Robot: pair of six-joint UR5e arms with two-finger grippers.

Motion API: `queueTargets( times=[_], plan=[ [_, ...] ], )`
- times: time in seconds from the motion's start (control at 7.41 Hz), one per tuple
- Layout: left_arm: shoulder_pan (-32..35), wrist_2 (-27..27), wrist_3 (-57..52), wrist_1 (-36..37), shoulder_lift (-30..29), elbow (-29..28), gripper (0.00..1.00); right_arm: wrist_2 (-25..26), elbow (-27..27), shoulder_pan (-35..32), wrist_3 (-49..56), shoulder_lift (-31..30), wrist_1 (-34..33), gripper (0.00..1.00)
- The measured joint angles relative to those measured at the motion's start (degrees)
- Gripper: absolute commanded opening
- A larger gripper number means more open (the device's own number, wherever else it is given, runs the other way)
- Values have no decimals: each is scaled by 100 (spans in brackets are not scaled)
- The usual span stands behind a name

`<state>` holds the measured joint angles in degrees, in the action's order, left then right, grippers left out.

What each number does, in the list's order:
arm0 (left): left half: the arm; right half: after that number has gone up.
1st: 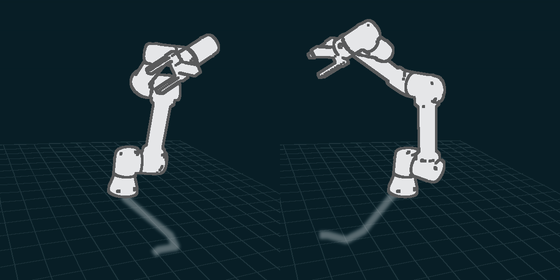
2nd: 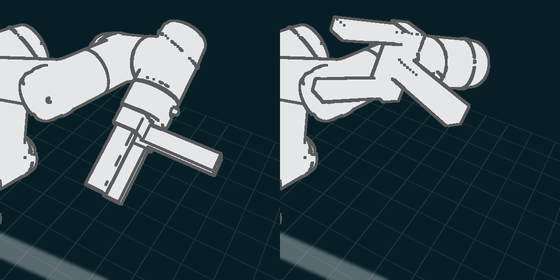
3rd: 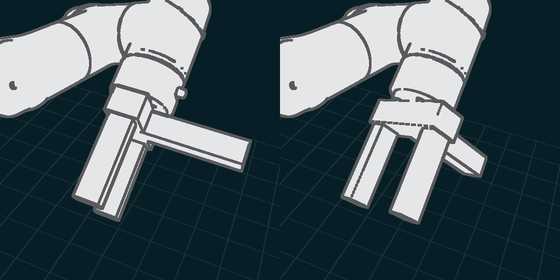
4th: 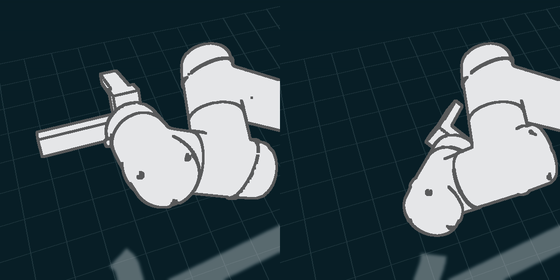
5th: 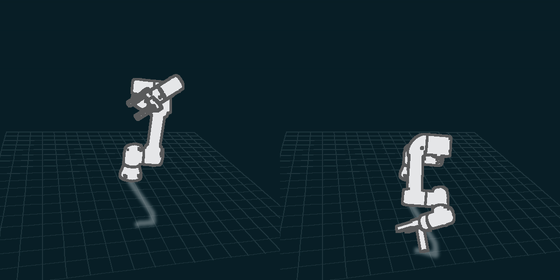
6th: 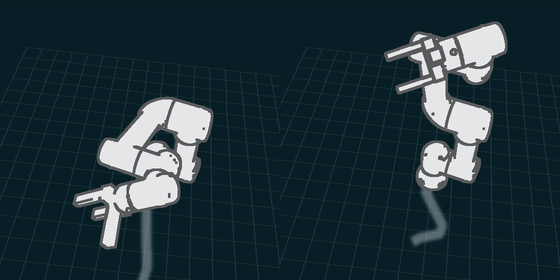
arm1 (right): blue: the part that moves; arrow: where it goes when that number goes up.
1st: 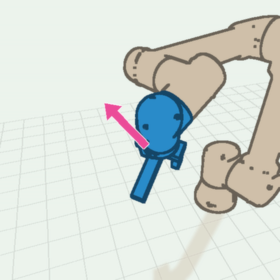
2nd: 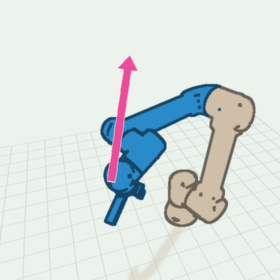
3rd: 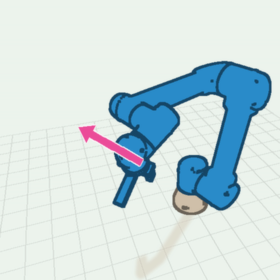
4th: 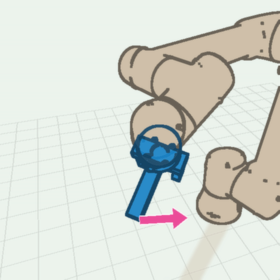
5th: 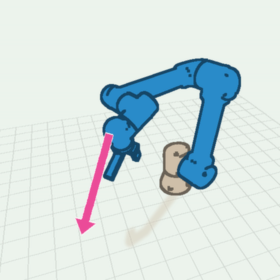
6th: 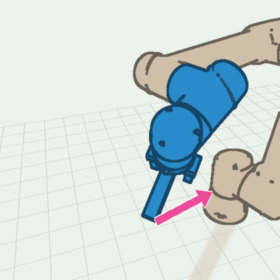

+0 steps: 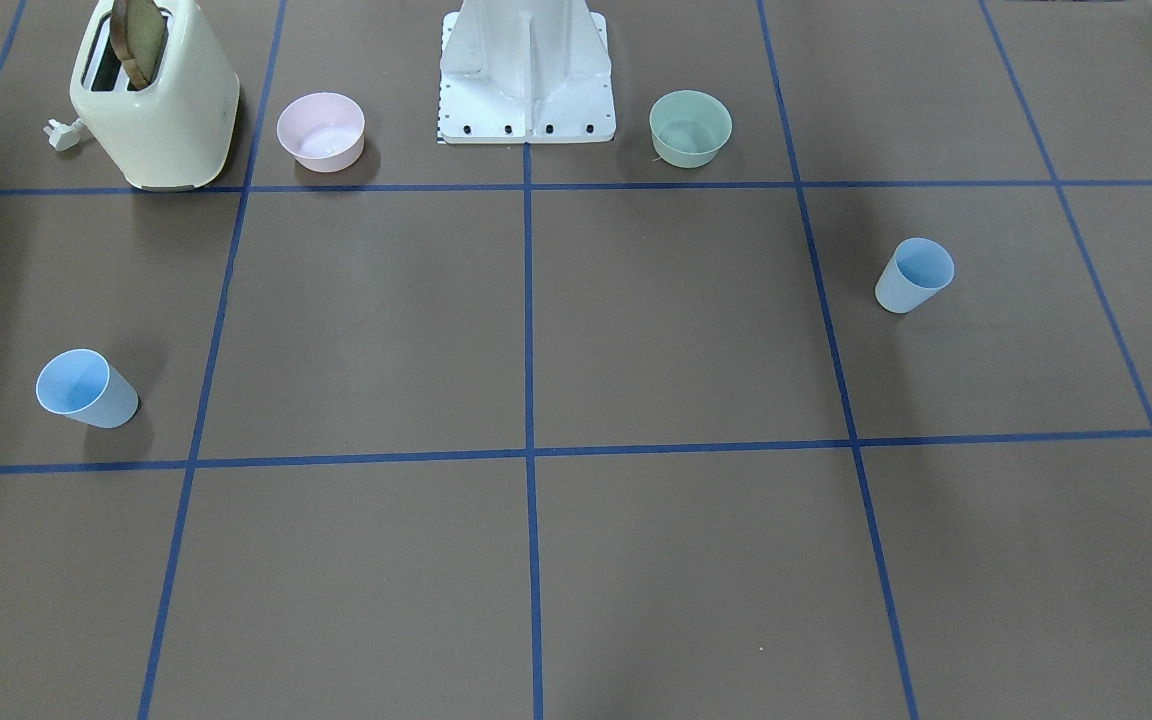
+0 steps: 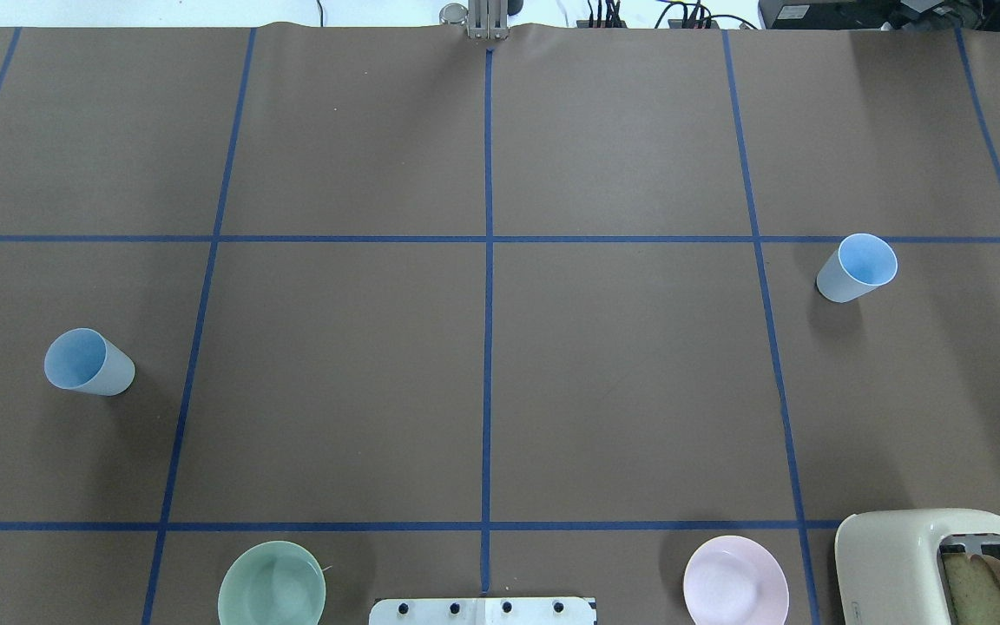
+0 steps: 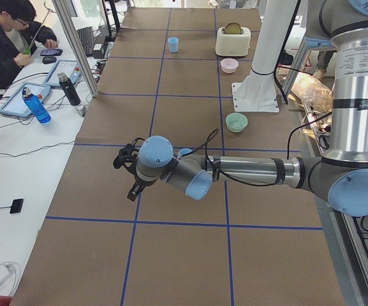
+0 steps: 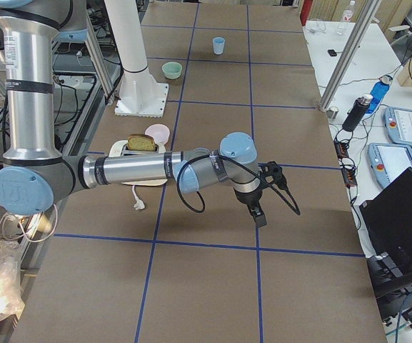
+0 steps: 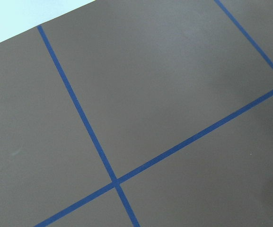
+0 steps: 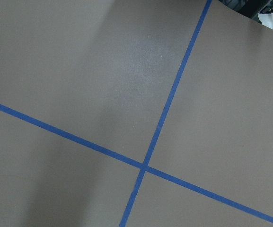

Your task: Stack blue cups with both arms

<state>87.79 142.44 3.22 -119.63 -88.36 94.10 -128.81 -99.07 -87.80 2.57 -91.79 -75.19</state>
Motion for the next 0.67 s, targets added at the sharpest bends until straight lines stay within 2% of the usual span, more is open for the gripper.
queueTargets(
  times=[0.27, 0.67],
  plan=[
    [-637, -133, 1540, -325, 119, 153, 98, -14, -6, 129, -309, 1, 19, 100],
    [-1997, -976, 3085, -606, 297, 620, 98, -5, -7, 155, -361, -36, 28, 100]
  ],
)
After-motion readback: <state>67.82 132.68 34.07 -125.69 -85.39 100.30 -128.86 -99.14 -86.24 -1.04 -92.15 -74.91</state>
